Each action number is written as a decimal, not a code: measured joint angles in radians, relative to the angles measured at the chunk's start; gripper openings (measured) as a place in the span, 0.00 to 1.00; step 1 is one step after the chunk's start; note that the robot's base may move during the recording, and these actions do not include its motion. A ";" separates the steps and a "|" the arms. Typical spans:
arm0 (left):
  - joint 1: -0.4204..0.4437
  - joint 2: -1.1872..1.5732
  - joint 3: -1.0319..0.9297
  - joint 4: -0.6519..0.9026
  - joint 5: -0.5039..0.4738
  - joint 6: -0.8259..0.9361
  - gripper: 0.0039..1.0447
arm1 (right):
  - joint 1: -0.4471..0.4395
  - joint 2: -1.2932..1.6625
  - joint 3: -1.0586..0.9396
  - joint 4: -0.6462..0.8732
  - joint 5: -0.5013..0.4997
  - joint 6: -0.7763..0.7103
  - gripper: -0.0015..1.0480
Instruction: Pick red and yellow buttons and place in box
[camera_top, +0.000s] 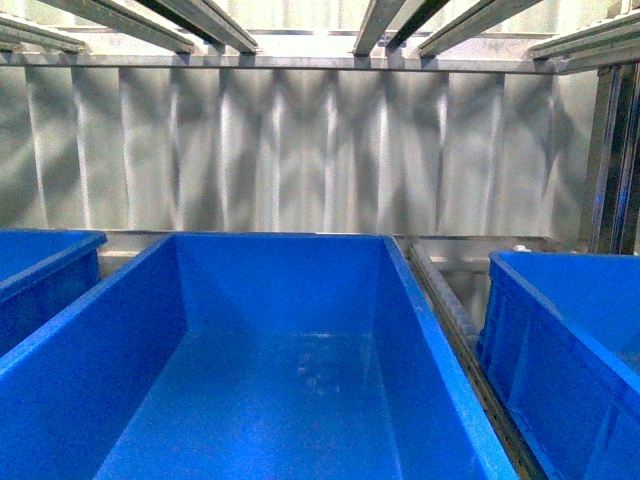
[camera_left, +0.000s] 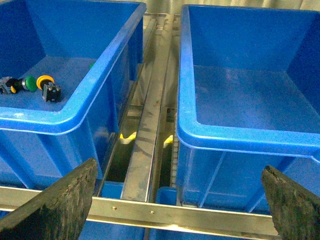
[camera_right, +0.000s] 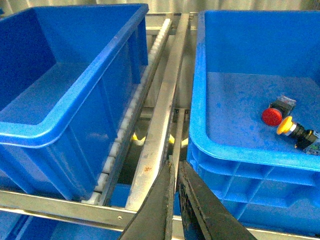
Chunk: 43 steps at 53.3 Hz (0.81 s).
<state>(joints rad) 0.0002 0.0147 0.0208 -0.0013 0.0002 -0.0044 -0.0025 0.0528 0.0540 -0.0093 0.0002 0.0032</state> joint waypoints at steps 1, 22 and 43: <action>0.000 0.000 0.000 0.000 0.000 0.000 0.93 | 0.000 -0.002 -0.003 0.000 0.000 0.000 0.03; 0.000 0.000 0.000 0.000 0.000 0.000 0.93 | 0.001 -0.047 -0.027 0.007 0.000 0.000 0.03; 0.000 0.000 0.000 0.000 0.000 0.000 0.93 | 0.001 -0.047 -0.027 0.008 0.000 -0.001 0.50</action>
<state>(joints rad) 0.0002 0.0147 0.0208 -0.0013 0.0002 -0.0044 -0.0017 0.0055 0.0265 -0.0017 0.0006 0.0025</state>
